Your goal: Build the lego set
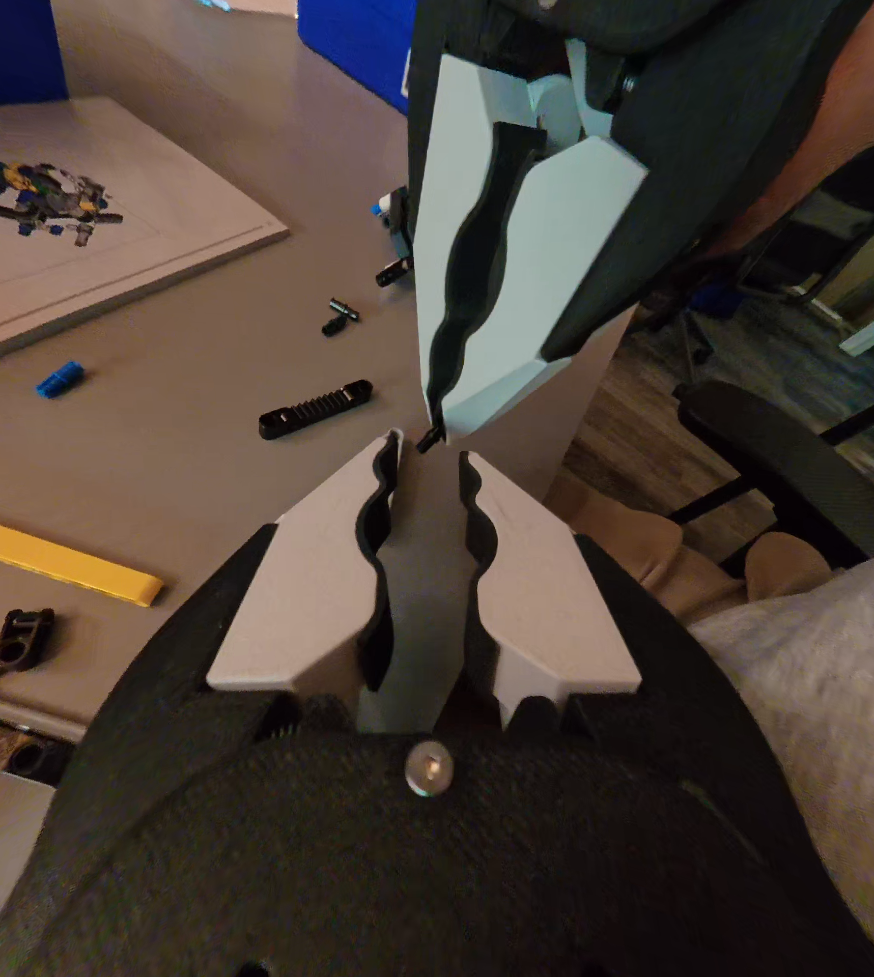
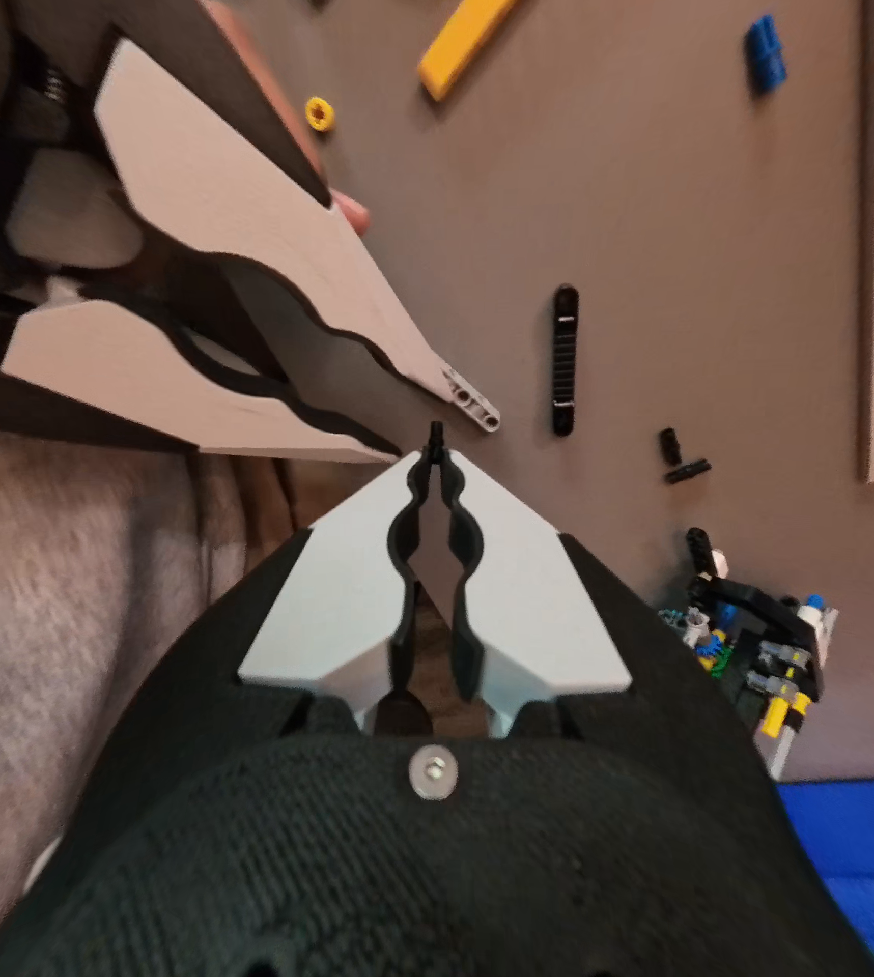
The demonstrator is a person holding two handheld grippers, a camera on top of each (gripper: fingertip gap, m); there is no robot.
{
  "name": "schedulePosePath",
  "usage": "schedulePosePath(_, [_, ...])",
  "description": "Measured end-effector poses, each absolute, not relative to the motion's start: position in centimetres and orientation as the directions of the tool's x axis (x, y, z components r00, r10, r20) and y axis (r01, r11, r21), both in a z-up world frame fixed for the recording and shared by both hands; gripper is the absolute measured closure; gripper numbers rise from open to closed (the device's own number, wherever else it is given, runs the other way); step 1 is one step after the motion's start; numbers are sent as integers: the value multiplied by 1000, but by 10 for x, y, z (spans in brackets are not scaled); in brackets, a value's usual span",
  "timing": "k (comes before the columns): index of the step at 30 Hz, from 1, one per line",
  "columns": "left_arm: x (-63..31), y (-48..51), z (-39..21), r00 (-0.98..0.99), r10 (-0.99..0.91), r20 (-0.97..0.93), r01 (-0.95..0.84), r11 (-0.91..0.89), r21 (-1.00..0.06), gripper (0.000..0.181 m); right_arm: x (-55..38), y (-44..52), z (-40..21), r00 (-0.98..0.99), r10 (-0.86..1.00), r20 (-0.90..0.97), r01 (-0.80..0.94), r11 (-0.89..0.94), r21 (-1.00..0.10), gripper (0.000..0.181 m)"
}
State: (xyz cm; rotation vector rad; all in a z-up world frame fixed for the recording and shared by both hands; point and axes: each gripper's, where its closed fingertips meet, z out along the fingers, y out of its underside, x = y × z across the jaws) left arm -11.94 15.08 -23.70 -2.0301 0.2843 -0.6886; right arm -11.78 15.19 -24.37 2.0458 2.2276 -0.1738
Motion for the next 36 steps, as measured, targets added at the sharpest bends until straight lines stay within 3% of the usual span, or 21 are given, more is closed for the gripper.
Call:
schedulePosePath(14, [-120, 146, -222, 815, -496, 301, 48, -459, -887, 171, -133, 139, -214, 16, 965, -261, 953, -94, -289, 178])
schedulePosePath(25, [-124, 146, -217, 784, -514, 346, 92, -456, -885, 179, -136, 136, -209, 174, 844, -508, 860, -381, -338, 179])
schedulePosePath(36, [-127, 145, -214, 774, -516, 366, 115, -455, -883, 180, -141, 136, -206, 181, 819, -545, 818, -433, -379, 178])
